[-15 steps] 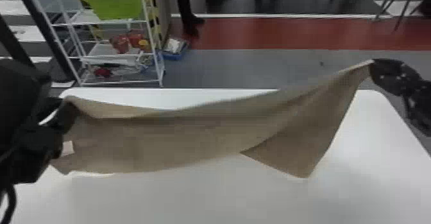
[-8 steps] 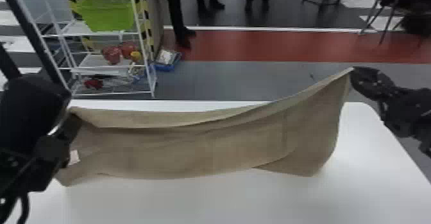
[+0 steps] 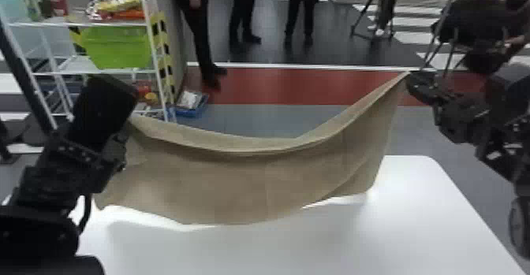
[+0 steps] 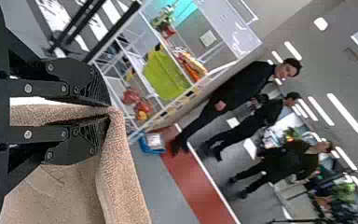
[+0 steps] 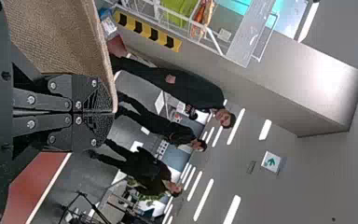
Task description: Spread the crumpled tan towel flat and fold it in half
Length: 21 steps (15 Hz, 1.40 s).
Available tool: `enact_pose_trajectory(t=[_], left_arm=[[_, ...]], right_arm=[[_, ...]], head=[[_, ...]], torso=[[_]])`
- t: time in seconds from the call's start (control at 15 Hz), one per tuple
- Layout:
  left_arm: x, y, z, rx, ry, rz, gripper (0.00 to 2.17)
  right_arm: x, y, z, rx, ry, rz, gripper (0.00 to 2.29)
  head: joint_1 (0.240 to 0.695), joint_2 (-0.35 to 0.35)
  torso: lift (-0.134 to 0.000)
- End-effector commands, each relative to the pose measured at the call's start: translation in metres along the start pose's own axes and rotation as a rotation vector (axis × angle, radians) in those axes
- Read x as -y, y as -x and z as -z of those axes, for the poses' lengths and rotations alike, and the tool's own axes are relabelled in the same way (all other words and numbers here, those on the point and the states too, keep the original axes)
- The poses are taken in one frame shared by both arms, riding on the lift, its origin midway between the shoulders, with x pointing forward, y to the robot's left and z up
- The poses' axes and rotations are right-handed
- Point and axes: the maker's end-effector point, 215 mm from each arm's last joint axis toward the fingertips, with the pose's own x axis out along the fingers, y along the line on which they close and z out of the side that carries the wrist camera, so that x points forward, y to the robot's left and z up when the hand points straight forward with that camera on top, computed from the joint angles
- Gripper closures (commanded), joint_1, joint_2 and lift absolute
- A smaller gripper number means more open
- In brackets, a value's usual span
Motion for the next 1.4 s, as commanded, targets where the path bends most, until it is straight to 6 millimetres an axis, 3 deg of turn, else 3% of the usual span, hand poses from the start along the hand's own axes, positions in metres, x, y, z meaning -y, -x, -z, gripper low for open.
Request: enact_pose_trajectory(t=[0.0, 0.13, 0.2, 0.33, 0.4, 0.6, 0.73, 0.8, 0.93, 1.13, 1.33], left_arm=[[-0.016, -0.019, -0.025, 0.042, 0.056, 0.001, 0.96], [-0.036, -0.019, -0.019, 0.037, 0.069, -0.026, 0.96], [-0.042, -0.01, -0.009, 0.03, 0.079, -0.027, 0.96], [-0.038, 0.011, 0.022, -0.005, 0.068, 0.021, 0.96], [-0.03, 0.021, 0.035, -0.024, 0.048, 0.059, 0.96], [0.018, 0.05, 0.073, -0.091, 0.013, 0.249, 0.96], [0.05, 0.067, 0.09, -0.119, -0.015, 0.378, 0.96], [0.064, 0.074, 0.097, -0.13, -0.037, 0.44, 0.96], [0.082, 0.088, 0.116, -0.171, -0.092, 0.516, 0.96], [0.09, 0.097, 0.148, -0.241, -0.162, 0.575, 0.96], [0.098, 0.103, 0.174, -0.293, -0.239, 0.639, 0.96]], right_arm=[[0.029, -0.013, -0.014, 0.0, 0.005, 0.039, 1.3], [0.046, -0.008, -0.013, -0.001, -0.003, 0.063, 1.3], [0.049, 0.006, 0.001, -0.019, -0.014, 0.07, 1.3], [0.038, 0.043, 0.018, -0.029, 0.019, 0.056, 1.3], [0.016, 0.055, 0.027, -0.019, 0.047, 0.022, 1.3], [-0.064, 0.107, 0.056, 0.004, 0.121, -0.115, 1.3], [-0.099, 0.136, 0.082, -0.019, 0.166, -0.189, 1.3], [-0.114, 0.148, 0.095, -0.033, 0.174, -0.228, 1.3], [-0.144, 0.174, 0.118, -0.049, 0.226, -0.329, 1.3], [-0.155, 0.192, 0.148, -0.091, 0.258, -0.381, 1.3], [-0.163, 0.201, 0.15, -0.086, 0.276, -0.412, 1.3]], head=[[0.486, -0.085], [0.445, -0.094], [0.419, -0.096], [0.42, -0.097], [0.45, -0.102], [0.541, -0.099], [0.617, -0.091], [0.686, -0.092], [0.695, -0.103], [0.695, -0.107], [0.695, -0.109]], torso=[[-0.123], [-0.123], [-0.123], [-0.123], [-0.123], [-0.123], [-0.123], [-0.123], [-0.123], [-0.123], [-0.123]])
